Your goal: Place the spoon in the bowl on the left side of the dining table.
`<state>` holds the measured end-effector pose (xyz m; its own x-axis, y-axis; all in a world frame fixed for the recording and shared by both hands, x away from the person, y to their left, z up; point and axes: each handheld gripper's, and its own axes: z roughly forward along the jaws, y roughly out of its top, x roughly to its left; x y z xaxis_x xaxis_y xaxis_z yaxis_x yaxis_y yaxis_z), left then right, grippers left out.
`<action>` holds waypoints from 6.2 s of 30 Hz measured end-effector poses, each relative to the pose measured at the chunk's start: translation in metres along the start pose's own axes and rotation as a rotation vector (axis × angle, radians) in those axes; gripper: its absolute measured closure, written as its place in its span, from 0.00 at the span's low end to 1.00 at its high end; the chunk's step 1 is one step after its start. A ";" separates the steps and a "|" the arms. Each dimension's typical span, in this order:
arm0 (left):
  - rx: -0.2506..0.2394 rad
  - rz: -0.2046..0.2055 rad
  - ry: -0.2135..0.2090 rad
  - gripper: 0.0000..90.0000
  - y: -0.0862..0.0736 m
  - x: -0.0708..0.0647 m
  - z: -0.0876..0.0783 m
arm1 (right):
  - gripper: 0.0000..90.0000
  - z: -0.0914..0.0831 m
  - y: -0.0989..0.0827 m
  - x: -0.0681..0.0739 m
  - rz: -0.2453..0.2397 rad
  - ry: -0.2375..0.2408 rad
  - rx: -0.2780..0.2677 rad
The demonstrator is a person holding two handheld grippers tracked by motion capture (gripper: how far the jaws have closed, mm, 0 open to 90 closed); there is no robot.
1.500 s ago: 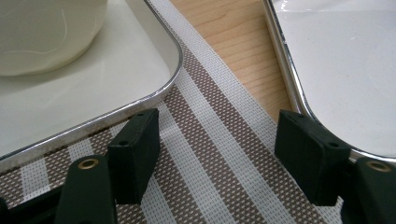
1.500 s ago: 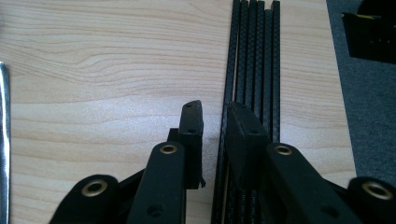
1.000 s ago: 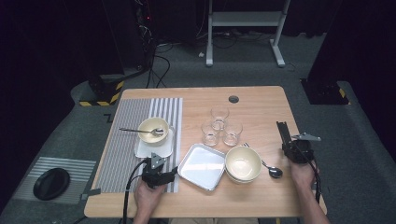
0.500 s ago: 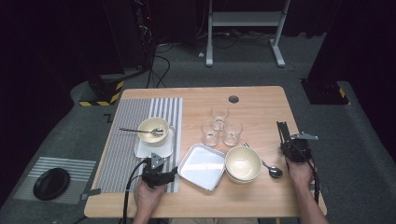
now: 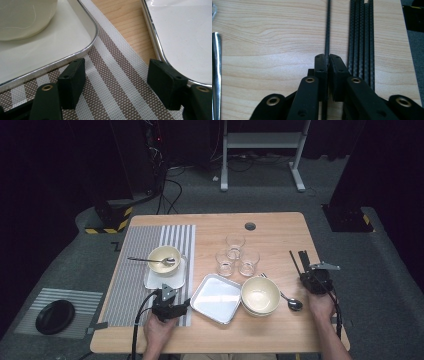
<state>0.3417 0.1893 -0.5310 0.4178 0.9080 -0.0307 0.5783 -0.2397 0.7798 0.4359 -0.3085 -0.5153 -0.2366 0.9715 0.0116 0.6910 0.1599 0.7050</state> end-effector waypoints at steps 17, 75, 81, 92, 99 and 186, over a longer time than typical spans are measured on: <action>0.000 0.000 0.000 0.35 0.000 0.000 0.000 | 0.94 -0.005 -0.006 0.009 -0.017 0.033 0.003; 0.000 0.001 0.000 0.35 0.000 0.000 0.000 | 0.95 0.001 0.002 0.030 -0.084 0.056 0.020; 0.000 0.001 0.000 0.35 0.000 0.000 0.000 | 0.96 0.002 0.002 0.029 -0.103 0.060 0.011; 0.000 0.001 0.000 0.35 0.000 0.000 0.000 | 0.96 -0.008 0.006 0.026 -0.108 0.078 0.021; 0.000 0.001 0.000 0.35 0.000 0.000 0.000 | 0.96 -0.019 0.009 0.025 -0.129 0.099 0.012; 0.015 -0.035 -0.023 0.29 0.001 0.005 -0.002 | 0.96 -0.107 0.031 0.056 -0.444 0.381 -0.082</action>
<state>0.3428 0.1939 -0.5288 0.4132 0.9078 -0.0718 0.6030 -0.2137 0.7686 0.3713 -0.2681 -0.4172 -0.7304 0.6808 -0.0543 0.4180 0.5085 0.7528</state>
